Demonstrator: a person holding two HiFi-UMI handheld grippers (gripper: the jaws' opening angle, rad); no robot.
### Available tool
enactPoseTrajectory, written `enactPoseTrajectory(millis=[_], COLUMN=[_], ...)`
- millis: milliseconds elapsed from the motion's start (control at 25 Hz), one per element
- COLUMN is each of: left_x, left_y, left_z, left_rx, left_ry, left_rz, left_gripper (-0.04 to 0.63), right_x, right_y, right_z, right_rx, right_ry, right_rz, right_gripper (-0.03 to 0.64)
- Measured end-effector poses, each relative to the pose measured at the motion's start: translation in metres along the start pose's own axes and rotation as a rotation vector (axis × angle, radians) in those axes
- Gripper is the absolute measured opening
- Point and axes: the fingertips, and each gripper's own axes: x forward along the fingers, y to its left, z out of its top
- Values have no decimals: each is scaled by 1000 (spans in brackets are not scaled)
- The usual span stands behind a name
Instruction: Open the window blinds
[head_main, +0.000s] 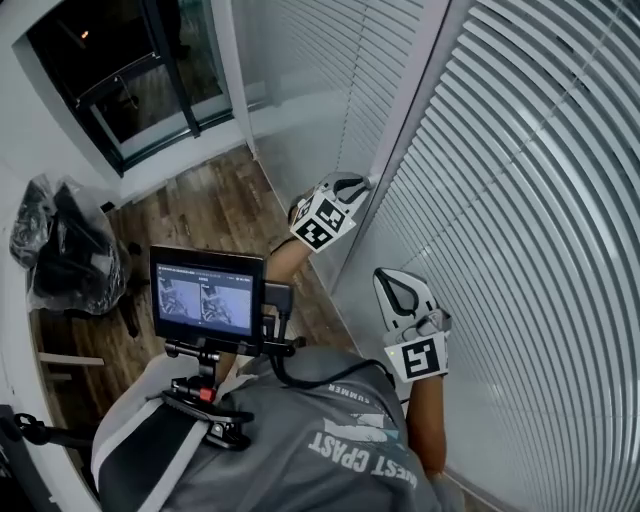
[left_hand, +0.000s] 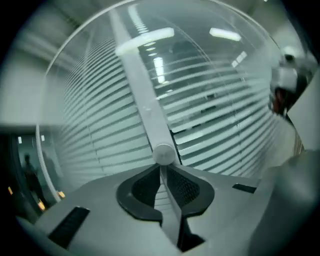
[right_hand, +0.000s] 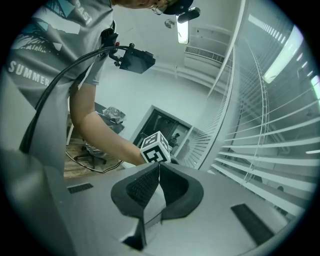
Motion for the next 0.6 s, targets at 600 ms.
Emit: enactPoseTrajectory(millis=[600], left_x=[-29], left_y=[-10], left_z=[9], left_rx=[117], left_ry=[-132], left_rz=[116], left_gripper=[221], right_x=[-9], right_y=[7], right_z=[-11], right_rx=[10], right_ry=[31], right_rz=[-15], right_gripper=[3])
